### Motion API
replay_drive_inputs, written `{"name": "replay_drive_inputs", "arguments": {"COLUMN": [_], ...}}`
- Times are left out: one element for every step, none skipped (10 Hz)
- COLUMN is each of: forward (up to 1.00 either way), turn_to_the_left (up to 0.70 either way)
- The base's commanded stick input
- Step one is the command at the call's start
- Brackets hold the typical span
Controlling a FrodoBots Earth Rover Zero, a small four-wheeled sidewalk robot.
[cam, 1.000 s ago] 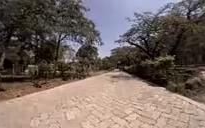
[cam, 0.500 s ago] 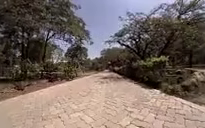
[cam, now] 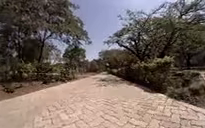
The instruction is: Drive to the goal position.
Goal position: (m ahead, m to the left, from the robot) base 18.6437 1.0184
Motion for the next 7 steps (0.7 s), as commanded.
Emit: {"name": "replay_drive_inputs", "arguments": {"forward": [0.7,0.7,0.7,0.7,0.7,0.7,0.7], "turn_to_the_left": [-0.18,-0.31,-0.15,-0.03,0.0,0.0,0.0]}}
